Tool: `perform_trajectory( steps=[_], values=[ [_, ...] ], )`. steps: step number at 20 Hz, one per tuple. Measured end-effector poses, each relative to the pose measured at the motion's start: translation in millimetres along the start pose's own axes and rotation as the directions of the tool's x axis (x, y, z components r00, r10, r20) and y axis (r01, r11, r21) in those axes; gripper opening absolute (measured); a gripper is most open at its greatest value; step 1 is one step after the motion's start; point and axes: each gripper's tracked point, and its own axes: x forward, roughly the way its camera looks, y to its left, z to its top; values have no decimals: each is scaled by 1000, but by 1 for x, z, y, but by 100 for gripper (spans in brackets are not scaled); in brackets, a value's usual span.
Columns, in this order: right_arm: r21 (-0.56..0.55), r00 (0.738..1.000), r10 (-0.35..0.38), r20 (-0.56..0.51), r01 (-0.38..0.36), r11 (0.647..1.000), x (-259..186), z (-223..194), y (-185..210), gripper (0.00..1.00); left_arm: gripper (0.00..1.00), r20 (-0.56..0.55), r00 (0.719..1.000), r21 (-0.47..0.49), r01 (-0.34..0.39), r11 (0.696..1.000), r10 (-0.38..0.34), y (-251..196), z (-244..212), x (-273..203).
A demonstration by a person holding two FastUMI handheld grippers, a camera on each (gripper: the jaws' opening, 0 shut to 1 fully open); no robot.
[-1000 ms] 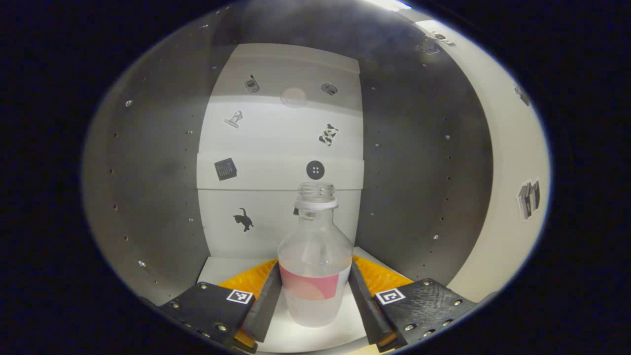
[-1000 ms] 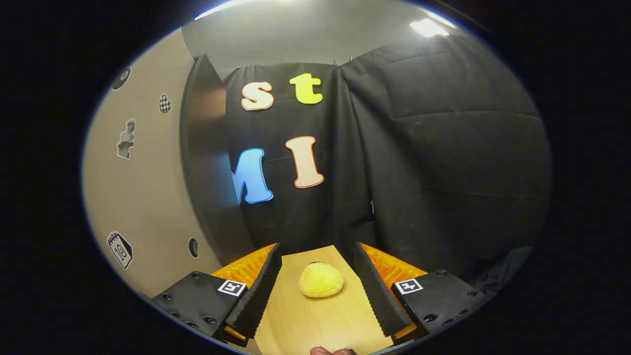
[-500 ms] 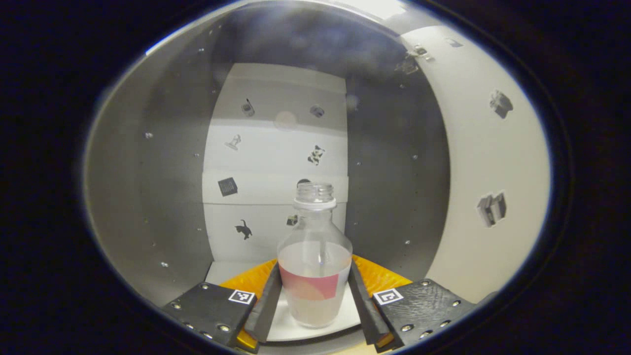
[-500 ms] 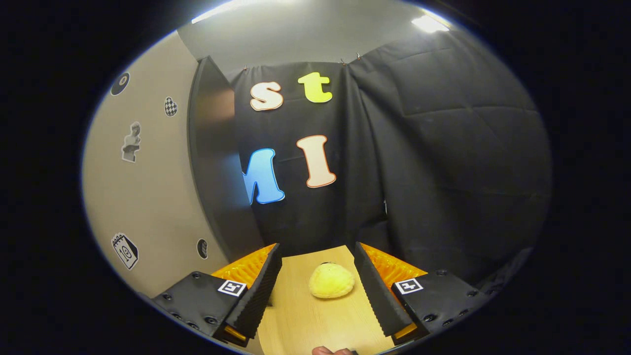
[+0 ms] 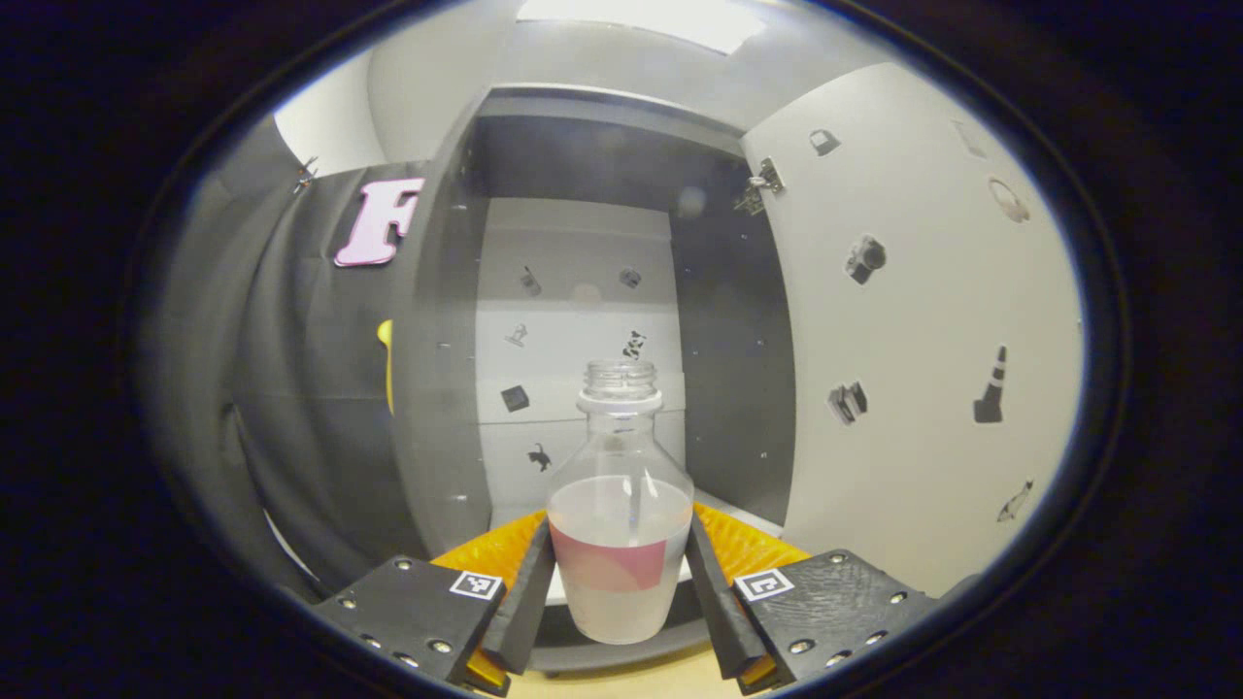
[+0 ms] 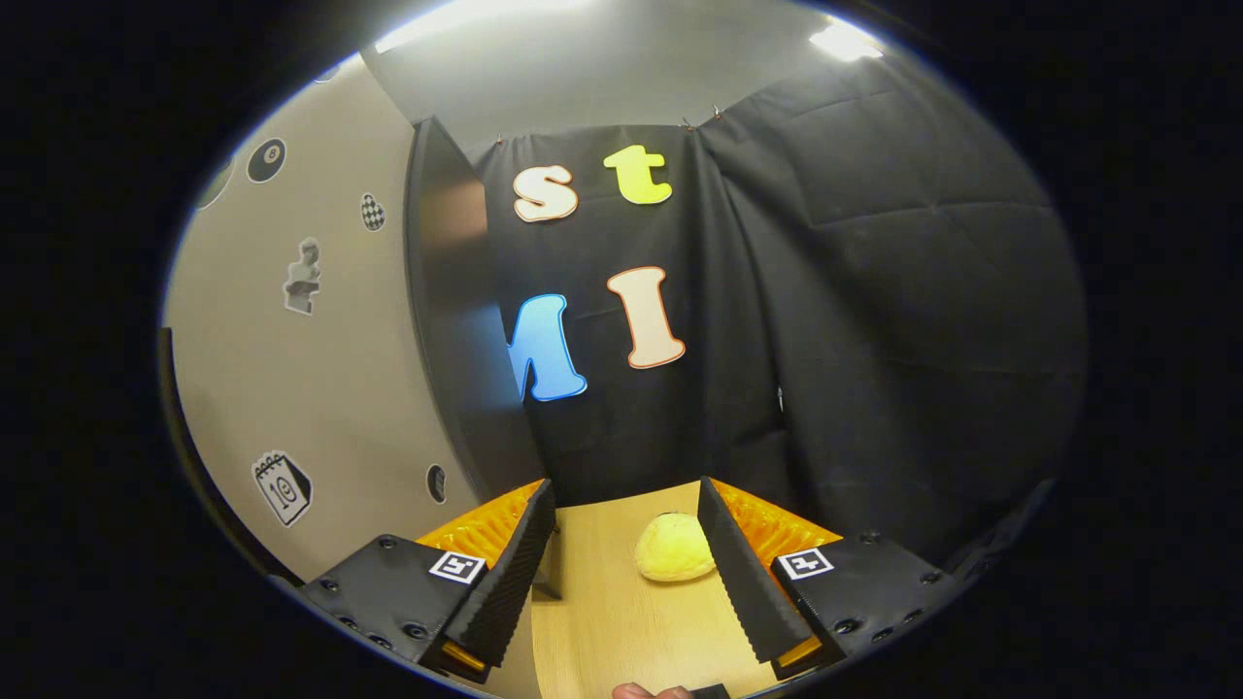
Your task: Open the cabinet door with the right hand, grasp the bottle in the cabinet with the left hand and place it on the coaster, then close the cabinet door with the right hand.
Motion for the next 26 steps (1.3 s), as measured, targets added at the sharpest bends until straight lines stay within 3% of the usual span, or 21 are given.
perform_trajectory(
  steps=[2,5,13,18,26],
  values=[
    [-27,1000,-8,2,8,1000,-1,0,-5,89,70,-6,1000,2,-28,1000,28,6,-8,-35],
    [-34,1000,-6,7,6,999,-5,0,-4,94,70,-31,996,-28,-80,996,79,15,-33,-85],
    [-6,998,-37,51,37,999,-9,6,-4,94,70,-132,964,-13,-234,972,230,42,-142,-177],
    [-17,984,-73,163,77,997,7,20,-14,94,70,-142,931,-12,-341,940,336,37,-217,-203],
    [-17,990,-92,106,94,995,7,1,-24,94,70,-161,903,1,-403,915,398,8,-308,-209]
  ],
)
